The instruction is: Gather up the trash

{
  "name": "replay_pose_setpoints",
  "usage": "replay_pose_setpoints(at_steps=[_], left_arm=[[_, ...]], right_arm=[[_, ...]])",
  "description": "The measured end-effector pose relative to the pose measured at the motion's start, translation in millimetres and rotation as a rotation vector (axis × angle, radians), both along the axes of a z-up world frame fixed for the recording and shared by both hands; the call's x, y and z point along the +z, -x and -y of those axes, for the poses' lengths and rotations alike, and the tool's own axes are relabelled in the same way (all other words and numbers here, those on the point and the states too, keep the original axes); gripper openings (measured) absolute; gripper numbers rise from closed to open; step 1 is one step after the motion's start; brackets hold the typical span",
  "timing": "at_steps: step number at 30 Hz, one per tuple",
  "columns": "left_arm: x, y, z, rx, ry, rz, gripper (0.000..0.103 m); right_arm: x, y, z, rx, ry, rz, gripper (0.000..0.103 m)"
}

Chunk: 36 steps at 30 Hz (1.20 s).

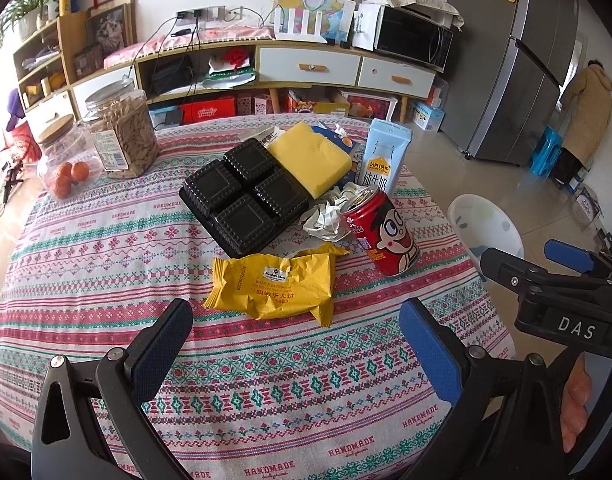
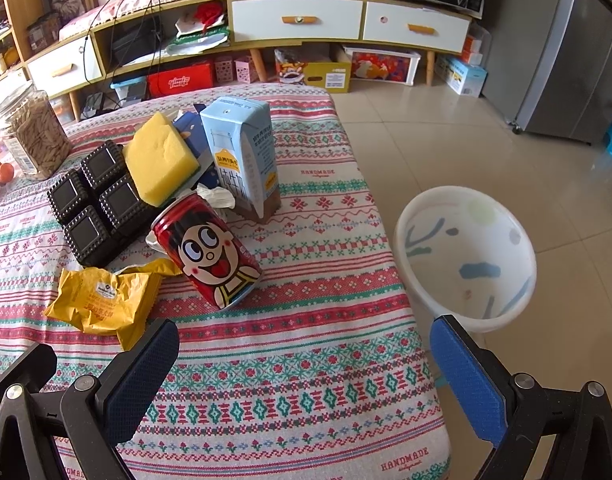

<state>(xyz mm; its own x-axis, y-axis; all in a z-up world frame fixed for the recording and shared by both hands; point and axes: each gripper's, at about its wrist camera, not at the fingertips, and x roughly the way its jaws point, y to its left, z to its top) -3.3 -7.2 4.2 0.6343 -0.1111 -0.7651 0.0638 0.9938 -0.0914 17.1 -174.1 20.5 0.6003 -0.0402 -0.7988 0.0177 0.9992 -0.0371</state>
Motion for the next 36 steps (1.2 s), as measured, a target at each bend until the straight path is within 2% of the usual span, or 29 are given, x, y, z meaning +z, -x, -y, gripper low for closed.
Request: replay_pose_setpoints(at_steps=[23,25,28,30,34,36], left_arm=[[-8,-5,-8,0.011,0.015,-0.046,0.103],[-11,-11,-20,0.035,0.058,-0.079,0.103],[-22,-23,-52,0.12,0.171,-0.148,0.103],[-34,-29,-71,0.171,0.242,-0.204,0.101],[-61,-39,-87,0.224,0.367,-0.317,0.077],[-74,-43,-88,0.231,0.435,-0.36,0.072]], right_arm=[[-3,-3,-5,0.044,-0.036,-0.02,0.103],[-2,-5,-2,0.05,-0.059,-0.006,0.102],[4,-5,8,0.053,-0.104,0.084,0.102],[2,-11,8,0.098,-0.112,0.087,0.102],[-9,-31,-4,0.198,-0.069,0.024,0.102],[-14,-40,-17,0.292,-0.077,-0.028,0.102]])
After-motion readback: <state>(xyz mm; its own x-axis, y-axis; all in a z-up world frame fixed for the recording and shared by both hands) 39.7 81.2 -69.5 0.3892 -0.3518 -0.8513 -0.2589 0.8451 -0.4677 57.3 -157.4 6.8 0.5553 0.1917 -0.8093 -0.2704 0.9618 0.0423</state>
